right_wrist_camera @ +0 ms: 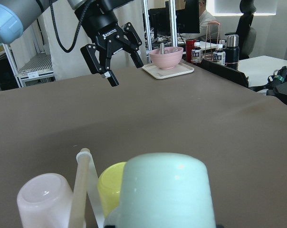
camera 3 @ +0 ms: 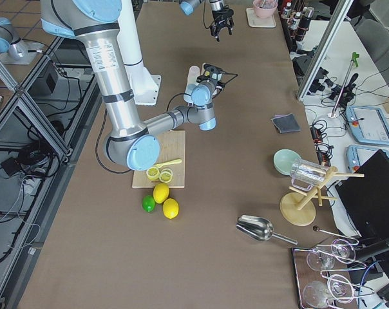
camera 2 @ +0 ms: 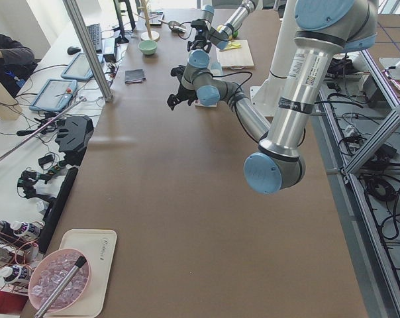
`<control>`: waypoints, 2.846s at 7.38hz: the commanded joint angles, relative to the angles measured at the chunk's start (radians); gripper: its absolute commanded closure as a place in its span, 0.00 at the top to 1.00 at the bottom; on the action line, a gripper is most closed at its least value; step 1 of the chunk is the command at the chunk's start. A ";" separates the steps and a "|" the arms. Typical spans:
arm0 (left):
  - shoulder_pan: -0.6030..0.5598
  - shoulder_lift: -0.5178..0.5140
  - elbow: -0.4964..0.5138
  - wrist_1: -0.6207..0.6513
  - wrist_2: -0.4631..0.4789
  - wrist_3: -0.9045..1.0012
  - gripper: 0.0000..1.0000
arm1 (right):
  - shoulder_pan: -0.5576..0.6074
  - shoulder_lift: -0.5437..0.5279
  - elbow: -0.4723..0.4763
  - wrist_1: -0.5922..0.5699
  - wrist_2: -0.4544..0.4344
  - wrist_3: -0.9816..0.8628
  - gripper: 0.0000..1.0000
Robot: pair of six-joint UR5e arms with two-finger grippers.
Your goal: Place cup on cup holder
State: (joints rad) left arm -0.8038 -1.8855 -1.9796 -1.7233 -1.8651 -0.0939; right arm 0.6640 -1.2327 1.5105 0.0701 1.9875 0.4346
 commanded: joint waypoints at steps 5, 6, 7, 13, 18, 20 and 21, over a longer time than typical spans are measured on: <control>-0.017 -0.001 0.068 0.209 0.169 -0.001 0.99 | -0.020 -0.019 -0.012 0.027 -0.009 0.003 0.27; -0.023 0.005 0.074 0.224 0.165 -0.006 0.99 | -0.021 -0.027 -0.013 0.051 -0.009 0.006 0.31; -0.073 0.005 0.105 0.240 0.164 -0.009 0.99 | -0.021 -0.036 -0.013 0.066 -0.009 0.009 0.36; -0.305 0.009 0.192 0.334 -0.129 -0.115 0.99 | -0.015 -0.068 -0.010 0.134 -0.003 0.055 1.00; -0.569 0.060 0.246 0.439 -0.308 -0.118 0.99 | 0.199 -0.100 -0.044 -0.032 0.351 0.078 1.00; -0.670 0.103 0.307 0.438 -0.428 -0.103 0.99 | 0.331 -0.102 -0.131 -0.129 0.537 0.078 1.00; -0.683 0.165 0.309 0.373 -0.434 -0.054 0.99 | 0.395 -0.103 -0.159 -0.212 0.606 0.076 1.00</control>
State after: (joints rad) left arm -1.4527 -1.7822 -1.6862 -1.2999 -2.2645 -0.1891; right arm 0.9767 -1.3340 1.3946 -0.0538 2.4946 0.5120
